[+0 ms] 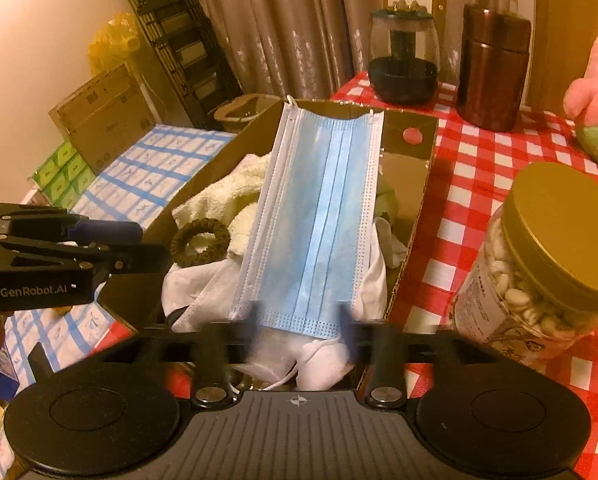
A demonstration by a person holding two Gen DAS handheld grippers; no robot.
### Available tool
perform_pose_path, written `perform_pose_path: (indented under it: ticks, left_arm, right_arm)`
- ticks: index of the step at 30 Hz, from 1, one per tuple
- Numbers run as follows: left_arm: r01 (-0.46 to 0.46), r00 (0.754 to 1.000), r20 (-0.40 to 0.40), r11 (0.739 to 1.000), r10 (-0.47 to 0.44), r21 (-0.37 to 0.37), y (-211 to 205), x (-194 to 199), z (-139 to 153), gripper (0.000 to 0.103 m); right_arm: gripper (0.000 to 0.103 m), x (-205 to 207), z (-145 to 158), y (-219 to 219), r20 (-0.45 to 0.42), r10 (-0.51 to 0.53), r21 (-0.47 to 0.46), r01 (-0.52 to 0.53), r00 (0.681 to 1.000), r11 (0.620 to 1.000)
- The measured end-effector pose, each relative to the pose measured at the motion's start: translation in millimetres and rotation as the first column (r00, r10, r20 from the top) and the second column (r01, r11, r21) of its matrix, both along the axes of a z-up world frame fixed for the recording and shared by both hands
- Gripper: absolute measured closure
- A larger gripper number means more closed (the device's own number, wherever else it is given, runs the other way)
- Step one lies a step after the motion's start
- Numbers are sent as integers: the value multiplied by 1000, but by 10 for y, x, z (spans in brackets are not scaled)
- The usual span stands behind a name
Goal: Organize soft objects
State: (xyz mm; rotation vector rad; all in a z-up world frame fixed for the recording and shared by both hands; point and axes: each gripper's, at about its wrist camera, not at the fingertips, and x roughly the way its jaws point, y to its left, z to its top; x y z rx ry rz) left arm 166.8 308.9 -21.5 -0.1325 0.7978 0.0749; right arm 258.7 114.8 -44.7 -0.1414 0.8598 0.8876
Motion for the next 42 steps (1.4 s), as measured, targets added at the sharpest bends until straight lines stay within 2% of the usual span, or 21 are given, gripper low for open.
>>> perform_pose_path:
  ticks: [5, 8, 11, 12, 18, 23, 34, 38, 42]
  left_arm:
    - [-3, 1000, -4, 1000, 3, 14, -35, -92, 24, 54]
    - [-13, 1000, -3, 1000, 13, 12, -45, -162, 46, 41]
    - [-28, 1000, -1, 1000, 28, 11, -54, -238, 64, 28]
    - [-34, 999, 0, 999, 34, 8, -56, -262, 71, 21]
    - [-80, 997, 0, 997, 80, 15, -87, -387, 120, 7]
    - [-116, 993, 7, 993, 116, -2, -126, -488, 177, 0]
    - [-174, 985, -5, 985, 174, -16, -297, -705, 336, 0]
    - [-209, 978, 11, 978, 209, 26, -408, -822, 433, 0]
    - [-219, 976, 22, 976, 218, 21, -528, -960, 530, 0]
  right_arm:
    - [48, -64, 66, -41, 18, 6, -2, -6, 1000, 1000]
    - [45, -120, 107, -72, 28, 15, -6, -15, 999, 1000]
    - [37, -196, 142, -120, 33, 21, -10, -21, 999, 1000]
    - [34, -218, 147, -140, 32, 19, -12, -19, 999, 1000]
    - [26, -295, 174, -272, 17, -16, -24, 16, 1000, 1000]
    - [23, -364, 252, -339, 10, -36, -37, 36, 999, 999]
    - [21, -544, 471, -586, 1, -89, -32, 89, 996, 996]
    - [21, -632, 561, -723, 5, -110, -21, 110, 994, 994]
    - [21, -716, 637, -872, 16, -150, -13, 150, 989, 989]
